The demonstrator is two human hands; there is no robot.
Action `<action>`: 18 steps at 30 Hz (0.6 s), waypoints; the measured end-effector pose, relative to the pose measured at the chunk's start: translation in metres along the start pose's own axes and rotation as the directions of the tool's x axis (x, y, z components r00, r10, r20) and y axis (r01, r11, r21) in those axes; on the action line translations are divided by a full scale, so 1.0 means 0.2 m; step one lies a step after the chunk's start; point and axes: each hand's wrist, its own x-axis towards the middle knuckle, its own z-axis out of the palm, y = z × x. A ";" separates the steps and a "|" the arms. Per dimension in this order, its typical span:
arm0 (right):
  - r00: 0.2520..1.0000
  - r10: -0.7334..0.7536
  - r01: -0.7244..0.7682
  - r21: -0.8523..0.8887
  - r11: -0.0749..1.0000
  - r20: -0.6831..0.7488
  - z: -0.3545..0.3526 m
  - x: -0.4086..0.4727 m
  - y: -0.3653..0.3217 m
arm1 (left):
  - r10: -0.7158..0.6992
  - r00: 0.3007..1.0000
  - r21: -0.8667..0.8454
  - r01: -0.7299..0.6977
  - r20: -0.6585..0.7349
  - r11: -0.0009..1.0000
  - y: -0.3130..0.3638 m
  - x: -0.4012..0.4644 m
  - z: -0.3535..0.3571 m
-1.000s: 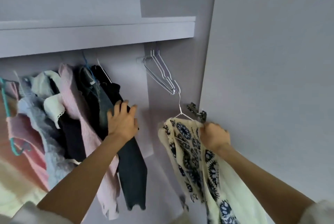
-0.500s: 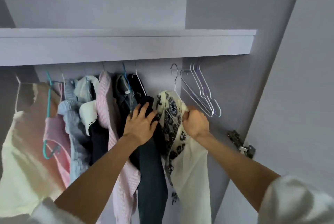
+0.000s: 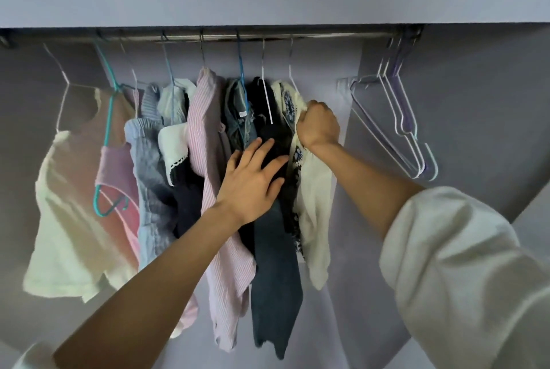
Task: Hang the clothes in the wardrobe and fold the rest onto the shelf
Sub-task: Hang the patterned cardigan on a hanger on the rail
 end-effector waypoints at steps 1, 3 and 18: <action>1.000 -0.011 0.012 -0.011 1.000 0.025 0.02 -0.01 0.00 | 0.005 1.000 0.001 -0.005 0.000 1.000 0.00 0.00 0.00; 0.997 -0.035 0.035 -0.008 0.999 0.064 0.03 -0.04 0.00 | -0.001 1.000 0.005 0.001 0.011 1.000 -0.01 0.00 -0.01; 0.932 -0.362 0.356 0.244 0.902 -0.023 -0.27 -1.01 -0.15 | -0.260 0.965 -0.192 0.249 -0.037 0.949 0.06 -0.53 -0.44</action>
